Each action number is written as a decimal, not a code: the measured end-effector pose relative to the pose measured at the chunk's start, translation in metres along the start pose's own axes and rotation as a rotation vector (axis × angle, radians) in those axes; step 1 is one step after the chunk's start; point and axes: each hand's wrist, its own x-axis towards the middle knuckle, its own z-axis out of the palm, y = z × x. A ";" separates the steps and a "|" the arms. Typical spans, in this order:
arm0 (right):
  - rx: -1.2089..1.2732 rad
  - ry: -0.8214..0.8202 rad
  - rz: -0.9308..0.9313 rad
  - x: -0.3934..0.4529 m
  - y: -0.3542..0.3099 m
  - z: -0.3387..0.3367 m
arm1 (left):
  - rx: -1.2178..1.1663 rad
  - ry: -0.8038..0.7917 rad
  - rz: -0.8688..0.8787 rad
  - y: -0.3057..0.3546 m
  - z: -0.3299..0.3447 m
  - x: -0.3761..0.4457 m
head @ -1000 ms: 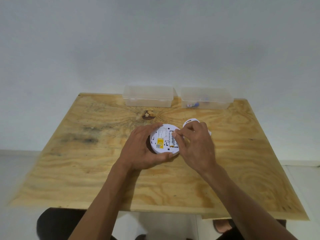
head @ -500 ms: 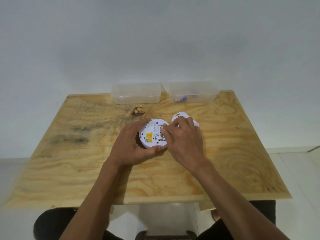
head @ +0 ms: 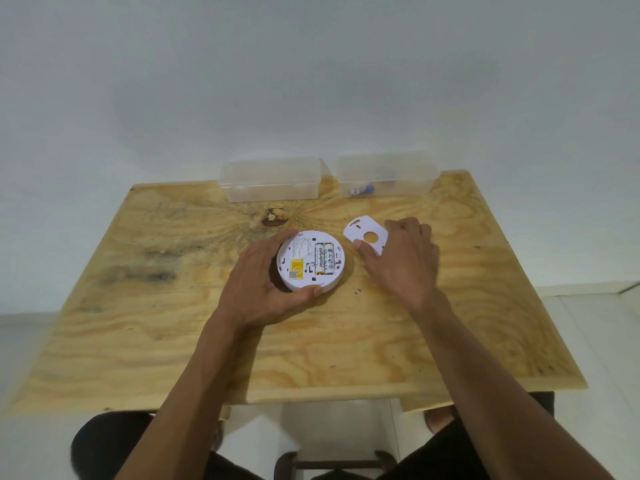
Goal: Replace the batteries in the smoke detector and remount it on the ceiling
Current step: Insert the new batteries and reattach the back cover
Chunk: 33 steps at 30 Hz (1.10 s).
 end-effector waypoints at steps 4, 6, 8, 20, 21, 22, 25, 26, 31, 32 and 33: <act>-0.002 -0.051 0.025 0.004 -0.004 -0.002 | 0.009 -0.024 -0.018 -0.003 -0.001 0.001; 0.038 -0.081 0.039 0.008 -0.004 -0.004 | 0.004 -0.029 -0.017 -0.005 -0.001 0.002; 0.088 -0.087 0.040 0.011 -0.004 -0.006 | -0.007 -0.028 0.001 -0.005 -0.001 0.002; 0.770 0.035 -0.043 0.006 -0.016 -0.034 | -0.097 -0.025 -0.005 0.002 -0.008 0.003; 0.799 -0.020 -0.085 0.006 -0.019 -0.039 | -0.110 -0.030 -0.004 0.004 -0.008 0.003; 0.801 -0.090 -0.130 0.006 -0.023 -0.042 | -0.123 -0.033 -0.001 0.005 -0.009 0.004; 0.676 -0.276 -0.230 0.004 -0.037 -0.046 | -0.147 -0.028 0.015 0.006 -0.009 0.007; 0.612 -0.316 -0.258 0.003 -0.041 -0.046 | -0.153 -0.030 0.019 0.005 -0.010 0.006; 0.445 -0.378 -0.358 0.004 -0.051 -0.043 | -0.148 -0.026 0.019 0.005 -0.011 0.006; 0.428 -0.375 -0.368 0.005 -0.052 -0.043 | -0.148 -0.029 0.017 0.004 -0.010 0.006; 0.410 -0.376 -0.380 0.006 -0.052 -0.043 | -0.147 -0.033 0.014 0.003 -0.010 0.006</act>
